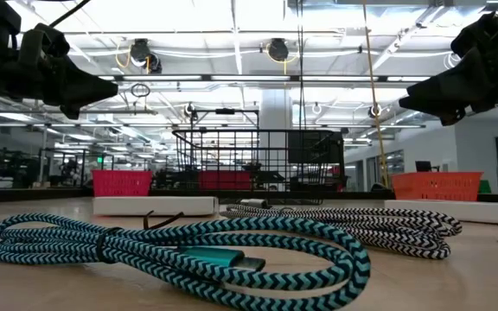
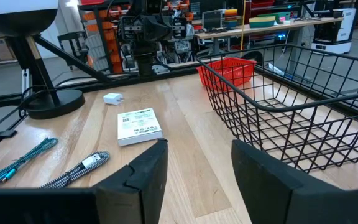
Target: Pick and place items into bin
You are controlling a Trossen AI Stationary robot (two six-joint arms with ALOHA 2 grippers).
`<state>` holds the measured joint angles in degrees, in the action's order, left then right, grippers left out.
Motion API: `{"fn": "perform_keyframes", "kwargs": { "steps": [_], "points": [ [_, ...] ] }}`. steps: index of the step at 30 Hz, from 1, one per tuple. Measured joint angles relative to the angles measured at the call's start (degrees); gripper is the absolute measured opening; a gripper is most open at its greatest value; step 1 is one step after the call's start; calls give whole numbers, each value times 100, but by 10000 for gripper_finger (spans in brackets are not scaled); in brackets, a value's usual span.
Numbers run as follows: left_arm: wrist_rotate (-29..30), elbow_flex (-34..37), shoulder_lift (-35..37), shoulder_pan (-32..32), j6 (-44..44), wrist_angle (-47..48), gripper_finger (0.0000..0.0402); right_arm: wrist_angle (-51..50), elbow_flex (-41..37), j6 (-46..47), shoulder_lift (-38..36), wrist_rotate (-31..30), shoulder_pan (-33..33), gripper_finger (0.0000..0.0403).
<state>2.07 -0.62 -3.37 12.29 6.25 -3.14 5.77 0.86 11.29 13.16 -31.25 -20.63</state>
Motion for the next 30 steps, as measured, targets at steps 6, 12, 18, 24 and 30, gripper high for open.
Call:
{"fn": "perform_keyframes", "kwargs": {
  "steps": [6, 12, 18, 24, 30],
  "points": [
    [1, 1, 0, 0, -1, 0, 47, 0, 0, 0, -1, 1, 0, 169],
    [1, 0, 1, 0, -1, 0, 47, 6, 1, -11, 0, -2, -1, 169],
    [0, 0, 1, -1, -1, 0, 47, 60, 1, 954, 0, 271, -10, 169],
    [1, 1, -1, 0, -1, 0, 47, 792, -1, 880, 1, 123, 1, 169],
    [1, 0, 1, 0, -1, -2, 47, 1341, -2, 1046, 10, 494, -6, 169]
  ]
}}
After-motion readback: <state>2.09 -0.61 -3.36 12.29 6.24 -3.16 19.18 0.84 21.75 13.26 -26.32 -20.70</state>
